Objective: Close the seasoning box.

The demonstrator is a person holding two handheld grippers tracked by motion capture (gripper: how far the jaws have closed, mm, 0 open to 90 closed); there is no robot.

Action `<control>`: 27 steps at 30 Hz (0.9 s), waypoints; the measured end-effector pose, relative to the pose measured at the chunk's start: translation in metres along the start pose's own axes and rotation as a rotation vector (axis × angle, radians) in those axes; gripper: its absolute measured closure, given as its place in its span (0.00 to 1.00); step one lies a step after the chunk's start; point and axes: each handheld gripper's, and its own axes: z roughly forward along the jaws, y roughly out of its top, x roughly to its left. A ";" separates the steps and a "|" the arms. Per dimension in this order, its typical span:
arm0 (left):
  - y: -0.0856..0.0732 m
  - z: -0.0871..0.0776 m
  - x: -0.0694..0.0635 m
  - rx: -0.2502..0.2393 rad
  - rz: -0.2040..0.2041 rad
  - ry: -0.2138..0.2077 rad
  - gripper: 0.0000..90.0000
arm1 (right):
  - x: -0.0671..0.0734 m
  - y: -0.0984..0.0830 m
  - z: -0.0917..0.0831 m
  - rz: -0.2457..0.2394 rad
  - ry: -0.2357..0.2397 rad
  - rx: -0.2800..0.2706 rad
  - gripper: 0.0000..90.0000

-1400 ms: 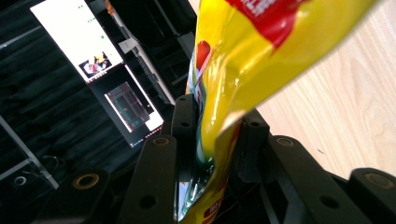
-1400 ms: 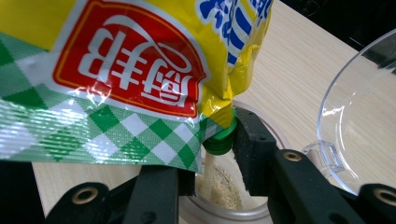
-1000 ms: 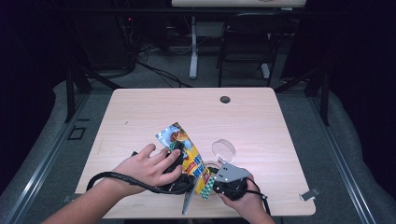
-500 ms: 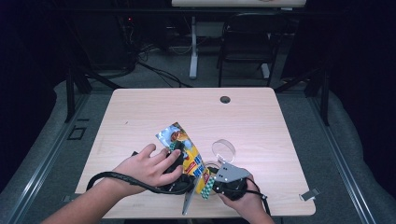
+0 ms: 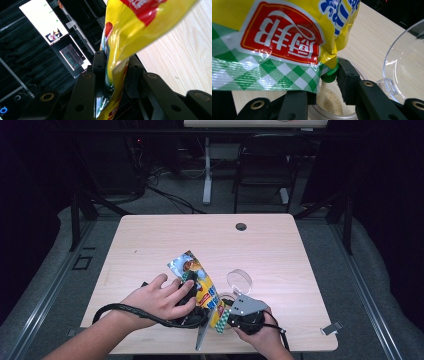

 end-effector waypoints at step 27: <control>-0.002 -0.001 0.003 0.000 0.011 -0.003 0.83 | 0.000 0.001 0.002 0.022 0.021 -0.019 0.79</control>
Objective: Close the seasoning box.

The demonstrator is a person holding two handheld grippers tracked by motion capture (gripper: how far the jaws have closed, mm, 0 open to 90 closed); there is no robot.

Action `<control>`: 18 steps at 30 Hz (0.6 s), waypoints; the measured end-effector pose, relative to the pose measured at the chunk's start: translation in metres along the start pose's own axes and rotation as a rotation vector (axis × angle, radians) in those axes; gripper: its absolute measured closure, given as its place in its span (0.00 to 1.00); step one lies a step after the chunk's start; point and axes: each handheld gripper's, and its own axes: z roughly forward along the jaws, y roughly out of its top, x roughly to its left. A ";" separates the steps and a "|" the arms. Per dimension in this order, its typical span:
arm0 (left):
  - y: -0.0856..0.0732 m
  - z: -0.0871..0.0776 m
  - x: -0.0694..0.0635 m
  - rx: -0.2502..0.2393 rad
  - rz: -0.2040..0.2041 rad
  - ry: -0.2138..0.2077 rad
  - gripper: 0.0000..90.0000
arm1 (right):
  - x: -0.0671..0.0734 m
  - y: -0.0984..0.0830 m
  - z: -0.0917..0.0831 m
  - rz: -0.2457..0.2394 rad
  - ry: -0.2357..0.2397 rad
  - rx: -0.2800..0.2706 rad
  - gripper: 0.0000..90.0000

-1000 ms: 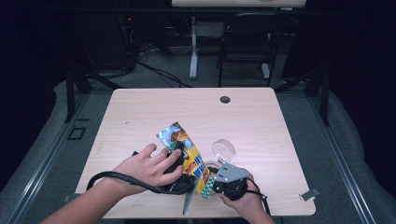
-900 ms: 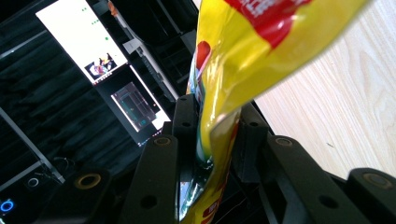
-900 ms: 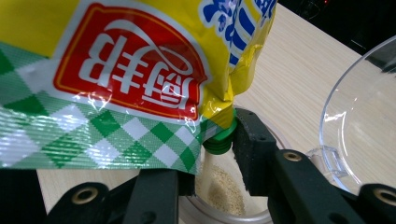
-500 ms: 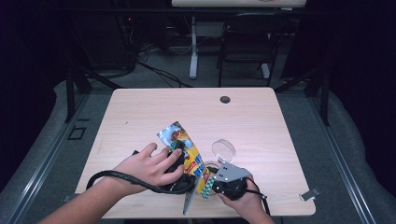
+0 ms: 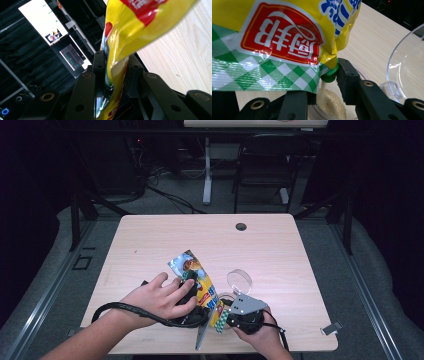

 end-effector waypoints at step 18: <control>0.001 0.000 0.002 0.000 0.018 0.006 0.83 | 0.000 0.000 0.000 0.005 0.010 0.002 0.79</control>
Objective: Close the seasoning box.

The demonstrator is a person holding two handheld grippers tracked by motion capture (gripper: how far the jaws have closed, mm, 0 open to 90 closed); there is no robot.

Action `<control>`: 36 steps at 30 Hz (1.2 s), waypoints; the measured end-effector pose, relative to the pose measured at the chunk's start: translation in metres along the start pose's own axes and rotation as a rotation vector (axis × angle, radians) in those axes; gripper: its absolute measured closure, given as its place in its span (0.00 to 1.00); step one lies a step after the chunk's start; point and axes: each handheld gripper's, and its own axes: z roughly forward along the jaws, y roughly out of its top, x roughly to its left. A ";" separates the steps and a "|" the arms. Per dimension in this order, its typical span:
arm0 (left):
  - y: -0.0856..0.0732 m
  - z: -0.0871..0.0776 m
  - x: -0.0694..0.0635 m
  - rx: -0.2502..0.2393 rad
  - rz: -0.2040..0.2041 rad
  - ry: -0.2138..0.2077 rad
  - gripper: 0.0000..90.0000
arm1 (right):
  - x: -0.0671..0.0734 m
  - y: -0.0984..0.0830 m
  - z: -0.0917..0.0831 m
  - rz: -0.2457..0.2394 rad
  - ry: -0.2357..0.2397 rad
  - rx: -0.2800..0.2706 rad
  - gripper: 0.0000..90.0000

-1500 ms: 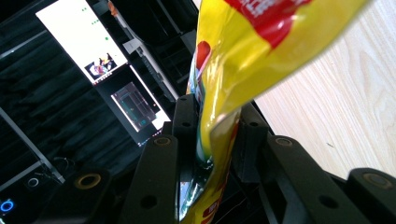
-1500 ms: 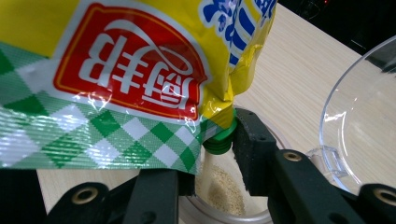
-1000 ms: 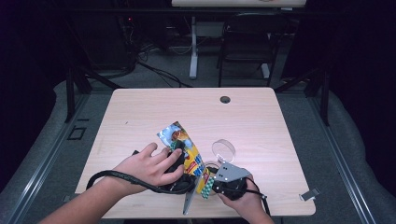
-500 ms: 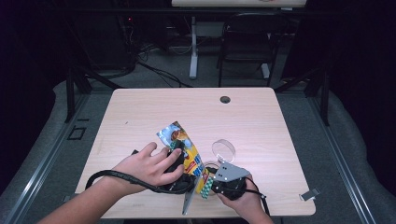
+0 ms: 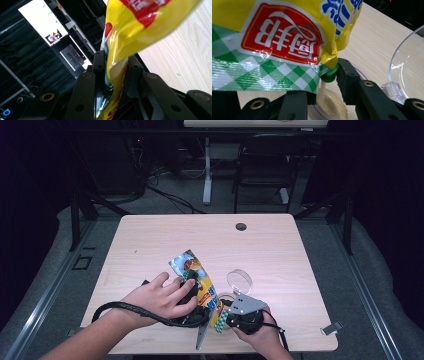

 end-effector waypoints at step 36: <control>0.002 0.001 0.003 -0.004 0.004 -0.003 0.83 | -0.001 -0.001 0.000 0.003 0.002 0.000 0.78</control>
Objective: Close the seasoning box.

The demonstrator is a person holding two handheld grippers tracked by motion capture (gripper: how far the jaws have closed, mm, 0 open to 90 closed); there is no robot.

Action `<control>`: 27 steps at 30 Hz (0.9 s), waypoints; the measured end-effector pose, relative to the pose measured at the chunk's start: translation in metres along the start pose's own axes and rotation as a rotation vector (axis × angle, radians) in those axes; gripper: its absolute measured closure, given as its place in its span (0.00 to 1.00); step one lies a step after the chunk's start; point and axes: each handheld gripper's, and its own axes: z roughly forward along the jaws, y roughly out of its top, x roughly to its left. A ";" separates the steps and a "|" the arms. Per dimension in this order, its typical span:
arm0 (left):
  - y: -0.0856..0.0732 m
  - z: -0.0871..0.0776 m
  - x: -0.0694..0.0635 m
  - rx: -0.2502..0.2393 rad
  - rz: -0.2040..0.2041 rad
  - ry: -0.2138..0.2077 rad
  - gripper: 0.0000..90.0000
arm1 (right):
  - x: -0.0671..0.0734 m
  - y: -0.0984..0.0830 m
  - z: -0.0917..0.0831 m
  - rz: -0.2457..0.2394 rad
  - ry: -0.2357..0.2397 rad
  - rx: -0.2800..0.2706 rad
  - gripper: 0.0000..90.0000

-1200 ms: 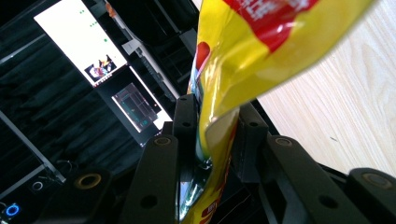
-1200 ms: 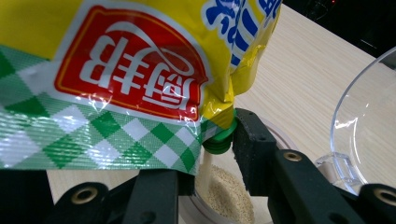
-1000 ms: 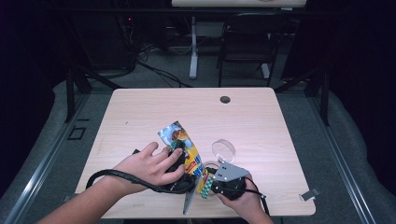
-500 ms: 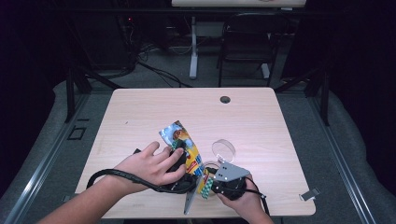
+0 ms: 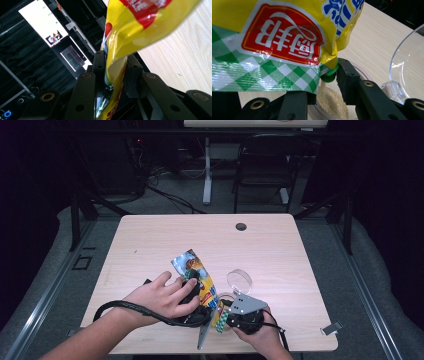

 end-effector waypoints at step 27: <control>0.002 -0.001 0.003 0.001 0.013 0.003 0.84 | -0.001 -0.001 0.000 0.002 -0.002 0.000 0.78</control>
